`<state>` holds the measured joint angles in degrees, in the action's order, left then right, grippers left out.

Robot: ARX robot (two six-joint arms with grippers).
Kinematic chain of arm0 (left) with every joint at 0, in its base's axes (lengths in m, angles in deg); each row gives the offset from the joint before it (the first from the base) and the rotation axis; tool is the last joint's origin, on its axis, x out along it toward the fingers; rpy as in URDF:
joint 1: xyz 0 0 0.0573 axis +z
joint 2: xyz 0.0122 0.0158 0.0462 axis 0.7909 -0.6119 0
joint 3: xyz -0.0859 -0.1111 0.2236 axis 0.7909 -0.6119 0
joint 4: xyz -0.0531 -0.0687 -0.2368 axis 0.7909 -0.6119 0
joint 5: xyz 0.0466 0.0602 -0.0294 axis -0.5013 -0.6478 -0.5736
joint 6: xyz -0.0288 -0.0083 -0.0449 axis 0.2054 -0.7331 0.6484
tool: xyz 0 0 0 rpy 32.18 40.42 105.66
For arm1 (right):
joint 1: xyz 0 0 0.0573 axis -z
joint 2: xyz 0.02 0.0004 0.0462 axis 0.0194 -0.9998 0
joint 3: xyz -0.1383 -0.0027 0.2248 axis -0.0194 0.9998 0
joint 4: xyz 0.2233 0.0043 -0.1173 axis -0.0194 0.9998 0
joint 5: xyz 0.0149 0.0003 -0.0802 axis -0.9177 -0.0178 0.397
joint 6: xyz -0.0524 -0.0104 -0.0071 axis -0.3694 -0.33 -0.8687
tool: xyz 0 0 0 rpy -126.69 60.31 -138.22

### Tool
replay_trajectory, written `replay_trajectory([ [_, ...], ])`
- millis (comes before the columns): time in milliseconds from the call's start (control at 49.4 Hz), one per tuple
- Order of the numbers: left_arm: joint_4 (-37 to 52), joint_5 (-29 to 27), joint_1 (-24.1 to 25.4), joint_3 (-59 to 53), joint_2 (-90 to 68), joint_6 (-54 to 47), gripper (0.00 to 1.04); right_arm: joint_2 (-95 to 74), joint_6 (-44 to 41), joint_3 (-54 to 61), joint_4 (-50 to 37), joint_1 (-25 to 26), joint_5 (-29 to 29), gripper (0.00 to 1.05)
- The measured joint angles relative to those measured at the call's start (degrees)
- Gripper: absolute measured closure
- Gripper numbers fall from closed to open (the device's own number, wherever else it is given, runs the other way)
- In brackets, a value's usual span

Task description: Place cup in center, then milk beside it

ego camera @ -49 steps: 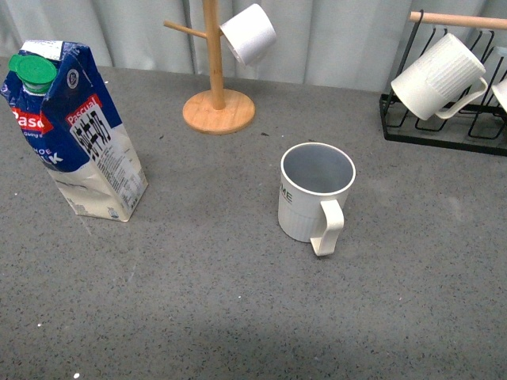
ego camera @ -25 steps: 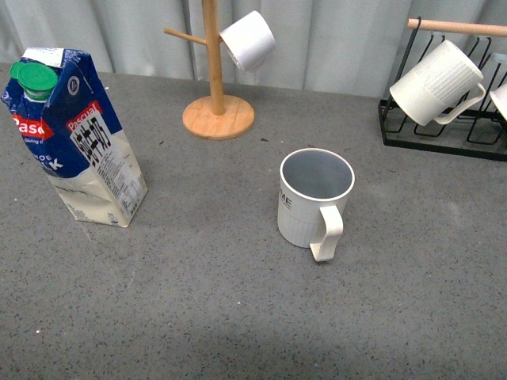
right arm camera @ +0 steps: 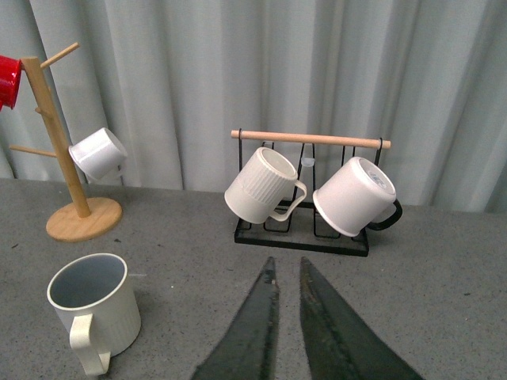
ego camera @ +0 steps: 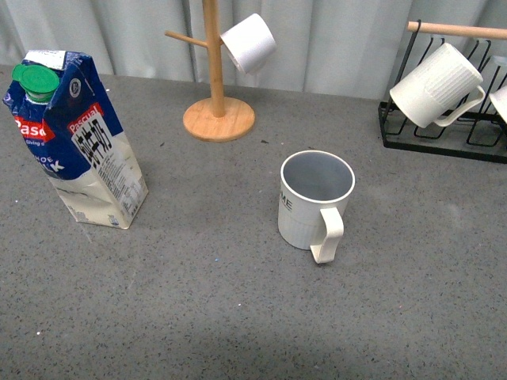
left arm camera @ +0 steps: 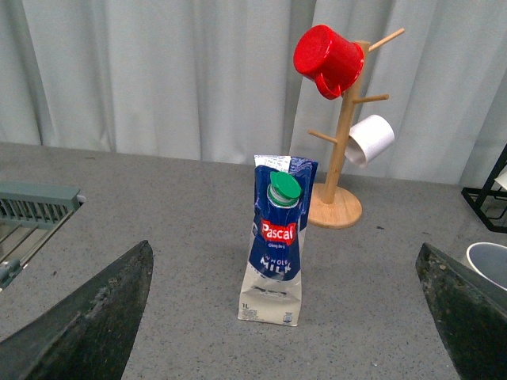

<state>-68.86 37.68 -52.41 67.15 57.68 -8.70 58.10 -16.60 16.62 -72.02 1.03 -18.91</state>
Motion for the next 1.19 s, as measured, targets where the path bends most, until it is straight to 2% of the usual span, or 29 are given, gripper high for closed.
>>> replay_trajectory([
  [283,0.0,0.0,0.0,0.0,0.0,0.0,0.07,0.0,0.0,0.0,0.0,0.0,0.0,0.51],
  [445,0.0,0.0,0.0,0.0,0.0,0.0,0.07,0.0,0.0,0.0,0.0,0.0,0.0,0.14],
  [485,0.0,0.0,0.0,0.0,0.0,0.0,0.07,0.0,0.1,0.0,0.0,0.0,0.0,0.07],
  [668,0.0,0.0,0.0,0.0,0.0,0.0,0.07,0.0,0.0,0.0,0.0,0.0,0.0,0.09],
  [708,-5.8,-6.0,-1.4,2.0,-3.0,3.2,0.07,0.0,0.0,0.0,0.0,0.0,0.0,0.09],
  [769,-6.7,-8.8,-1.2,3.2,-10.4,7.0,0.07,0.1,0.0,0.0,0.0,0.0,0.0,0.09],
  [829,-0.7,-7.0,0.2,3.2,-17.7,8.8,0.07,0.1,0.0,0.0,0.0,0.0,0.0,0.09],
  [951,18.2,-0.3,4.2,5.7,-37.6,11.4,0.07,0.1,0.0,0.0,0.0,0.0,0.0,0.09],
  [1011,24.5,0.1,4.5,7.7,-45.6,11.9,0.07,0.1,0.0,0.0,0.0,0.0,0.0,0.09],
  [1193,34.7,0.2,3.3,12.4,-63.1,12.1,0.07,0.1,0.0,0.0,0.0,0.0,0.0,0.09],
])
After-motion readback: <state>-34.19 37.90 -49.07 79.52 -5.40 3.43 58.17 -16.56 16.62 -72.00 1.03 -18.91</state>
